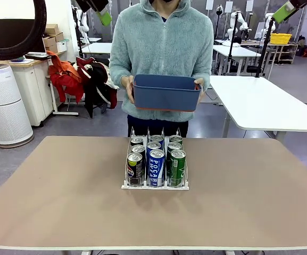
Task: Fill the beverage cans into the dispenser.
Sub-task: Place the picked Ionic drink in the line of the Automatic Can Dispenser with the same cans.
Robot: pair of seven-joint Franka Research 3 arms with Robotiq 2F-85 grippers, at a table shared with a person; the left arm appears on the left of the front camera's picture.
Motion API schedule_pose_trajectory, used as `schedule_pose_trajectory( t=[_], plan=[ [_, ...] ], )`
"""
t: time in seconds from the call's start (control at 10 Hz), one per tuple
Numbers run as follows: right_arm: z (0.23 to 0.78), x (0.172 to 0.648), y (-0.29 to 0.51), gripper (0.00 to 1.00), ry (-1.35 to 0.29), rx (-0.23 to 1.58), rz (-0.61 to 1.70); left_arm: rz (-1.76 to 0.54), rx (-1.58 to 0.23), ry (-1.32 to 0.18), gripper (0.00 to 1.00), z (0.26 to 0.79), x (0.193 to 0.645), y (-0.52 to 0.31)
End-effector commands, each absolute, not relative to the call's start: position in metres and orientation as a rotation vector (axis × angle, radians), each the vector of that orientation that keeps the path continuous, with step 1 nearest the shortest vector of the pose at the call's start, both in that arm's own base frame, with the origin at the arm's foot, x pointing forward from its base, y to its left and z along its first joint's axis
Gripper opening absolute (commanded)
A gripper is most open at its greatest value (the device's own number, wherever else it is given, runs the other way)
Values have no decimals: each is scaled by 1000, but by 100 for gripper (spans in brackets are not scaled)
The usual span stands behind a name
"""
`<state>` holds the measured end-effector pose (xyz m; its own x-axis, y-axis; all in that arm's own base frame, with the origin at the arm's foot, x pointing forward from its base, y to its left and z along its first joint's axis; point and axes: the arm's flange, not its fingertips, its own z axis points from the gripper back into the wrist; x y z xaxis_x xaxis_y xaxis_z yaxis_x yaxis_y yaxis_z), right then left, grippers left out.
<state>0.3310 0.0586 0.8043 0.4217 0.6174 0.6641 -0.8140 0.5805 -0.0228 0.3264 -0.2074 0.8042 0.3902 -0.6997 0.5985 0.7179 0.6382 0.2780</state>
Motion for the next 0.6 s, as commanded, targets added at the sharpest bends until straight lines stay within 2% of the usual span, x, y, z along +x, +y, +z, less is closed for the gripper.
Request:
schedule_pose_trajectory(
  t=[0.0,0.5],
  plan=[
    [801,328,60,100,-678,325,908,-901,-27,-751,100,806,325,-207],
    [801,328,60,100,-678,325,908,-901,-27,-751,100,806,325,-207]
  ],
)
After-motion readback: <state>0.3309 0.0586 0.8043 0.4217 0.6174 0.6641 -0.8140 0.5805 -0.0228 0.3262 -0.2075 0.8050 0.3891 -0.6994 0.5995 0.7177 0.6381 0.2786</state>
